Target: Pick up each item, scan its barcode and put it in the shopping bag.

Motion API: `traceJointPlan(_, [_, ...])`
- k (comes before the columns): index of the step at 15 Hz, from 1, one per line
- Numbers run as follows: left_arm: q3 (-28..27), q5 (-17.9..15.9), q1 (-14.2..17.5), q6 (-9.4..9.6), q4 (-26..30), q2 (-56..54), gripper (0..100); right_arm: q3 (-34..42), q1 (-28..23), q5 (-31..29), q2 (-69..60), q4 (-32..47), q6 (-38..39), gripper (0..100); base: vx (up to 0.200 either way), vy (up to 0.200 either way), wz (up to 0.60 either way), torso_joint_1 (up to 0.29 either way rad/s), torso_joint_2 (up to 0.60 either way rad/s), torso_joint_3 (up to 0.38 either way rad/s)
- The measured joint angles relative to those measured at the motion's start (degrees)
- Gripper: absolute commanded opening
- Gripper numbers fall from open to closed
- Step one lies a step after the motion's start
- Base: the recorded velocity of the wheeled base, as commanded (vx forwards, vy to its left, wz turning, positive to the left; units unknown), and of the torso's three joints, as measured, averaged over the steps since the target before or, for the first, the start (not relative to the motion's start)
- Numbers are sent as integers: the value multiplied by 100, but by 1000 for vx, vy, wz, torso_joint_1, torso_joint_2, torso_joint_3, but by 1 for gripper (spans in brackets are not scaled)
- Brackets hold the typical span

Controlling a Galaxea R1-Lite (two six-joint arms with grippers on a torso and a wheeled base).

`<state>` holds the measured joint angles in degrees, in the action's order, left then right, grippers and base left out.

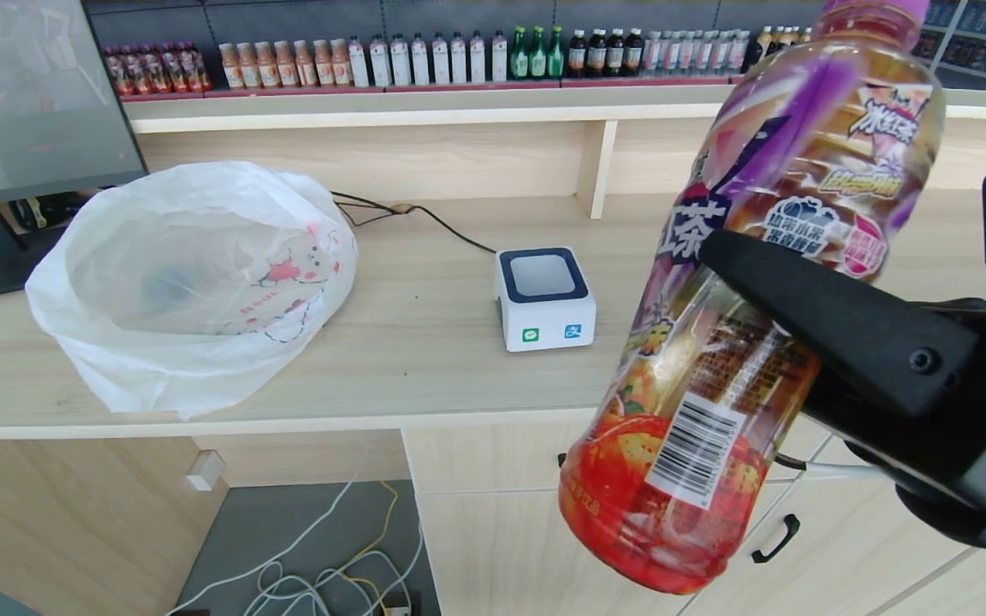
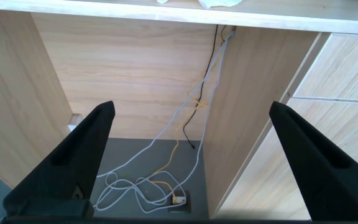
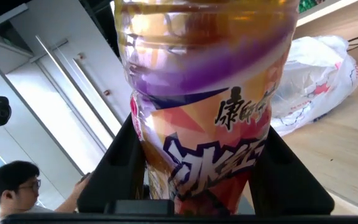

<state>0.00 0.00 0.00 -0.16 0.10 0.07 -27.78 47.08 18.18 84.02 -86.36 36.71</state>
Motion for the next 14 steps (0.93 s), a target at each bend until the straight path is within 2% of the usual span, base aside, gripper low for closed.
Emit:
traceJointPlan(4, [0, 0, 0, 0, 0, 0, 100, 11, 0, 60, -21, -2, -63, 0, 0, 0, 0, 0, 0, 0])
traceJointPlan(9, [0, 0, 0, 0, 0, 0, 100, 204, -23, 65, -23, -7, -494, 0, 0, 0, 0, 0, 0, 0])
traceJointPlan(12, [0, 0, 0, 0, -2, 0, 100, 616, -108, 51, -23, 17, -1334, 0, 0, 0, 0, 0, 0, 0])
traceJointPlan(14, [0, 0, 0, 0, 0, 0, 100, 701, -358, 32, -23, 13, -1766, 0, 0, 0, 0, 0, 0, 0])
